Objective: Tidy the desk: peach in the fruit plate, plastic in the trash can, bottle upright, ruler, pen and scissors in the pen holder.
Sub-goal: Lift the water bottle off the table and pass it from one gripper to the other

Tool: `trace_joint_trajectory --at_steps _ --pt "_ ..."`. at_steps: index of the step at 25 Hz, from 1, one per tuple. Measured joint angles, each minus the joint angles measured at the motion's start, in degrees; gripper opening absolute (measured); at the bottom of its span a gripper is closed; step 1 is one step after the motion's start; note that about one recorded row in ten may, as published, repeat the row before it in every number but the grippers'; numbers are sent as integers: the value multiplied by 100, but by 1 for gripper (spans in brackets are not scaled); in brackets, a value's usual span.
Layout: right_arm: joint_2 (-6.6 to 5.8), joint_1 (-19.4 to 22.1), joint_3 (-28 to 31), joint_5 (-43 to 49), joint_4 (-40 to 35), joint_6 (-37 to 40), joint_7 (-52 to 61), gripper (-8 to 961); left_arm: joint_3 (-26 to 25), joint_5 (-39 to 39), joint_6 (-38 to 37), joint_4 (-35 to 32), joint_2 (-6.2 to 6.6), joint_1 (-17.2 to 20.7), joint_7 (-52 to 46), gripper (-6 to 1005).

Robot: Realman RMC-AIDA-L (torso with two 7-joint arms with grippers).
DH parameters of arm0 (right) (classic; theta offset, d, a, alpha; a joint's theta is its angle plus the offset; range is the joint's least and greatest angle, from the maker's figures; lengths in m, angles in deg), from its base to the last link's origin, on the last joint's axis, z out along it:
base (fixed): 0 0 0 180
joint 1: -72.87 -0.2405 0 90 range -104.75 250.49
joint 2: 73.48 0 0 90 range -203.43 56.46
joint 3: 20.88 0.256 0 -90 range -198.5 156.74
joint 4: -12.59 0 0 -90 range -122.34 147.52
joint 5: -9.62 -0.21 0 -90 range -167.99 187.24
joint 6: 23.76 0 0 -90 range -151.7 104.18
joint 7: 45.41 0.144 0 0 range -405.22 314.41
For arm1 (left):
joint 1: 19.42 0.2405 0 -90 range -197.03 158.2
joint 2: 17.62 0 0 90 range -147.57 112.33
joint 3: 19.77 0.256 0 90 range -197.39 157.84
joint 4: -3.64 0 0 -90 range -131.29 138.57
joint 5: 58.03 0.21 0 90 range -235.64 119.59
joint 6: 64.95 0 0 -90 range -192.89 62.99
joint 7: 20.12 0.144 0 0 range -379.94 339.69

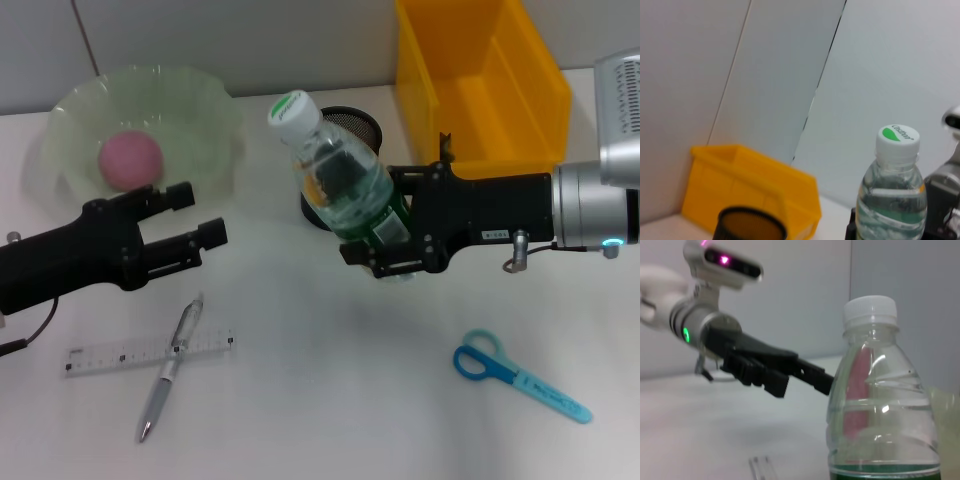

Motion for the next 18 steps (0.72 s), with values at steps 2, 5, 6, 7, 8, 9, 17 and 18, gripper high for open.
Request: trace_joint_trajectory --at_steps 2,5,6,7,8,9,17,18 --pt "0 -22 -1 -174 141 15 -131 771 1 -113 -48 75 -2 -6 89 689" --pt "0 -52 -7 -282 259 24 -232 771 1 -113 -48 75 -2 -6 89 688" --pt "1 -65 -16 -308 306 27 -262 771 2 -587 -310 364 -8 -29 395 688" --pt "9 -103 -61 -335 396 36 -308 771 2 -587 -310 364 -8 -29 395 687" --pt "9 -103 -61 -335 396 36 -308 771 7 -699 -423 439 -13 -51 464 687" --pt "17 -150 -94 -363 491 36 -335 771 7 -699 -423 439 -13 -51 464 686" --pt "27 -245 -339 -763 871 10 -630 771 45 -1161 -627 1056 -55 -391 804 683" --pt "27 -245 -339 -763 871 10 -630 771 45 -1161 -627 1056 -55 -391 804 683"
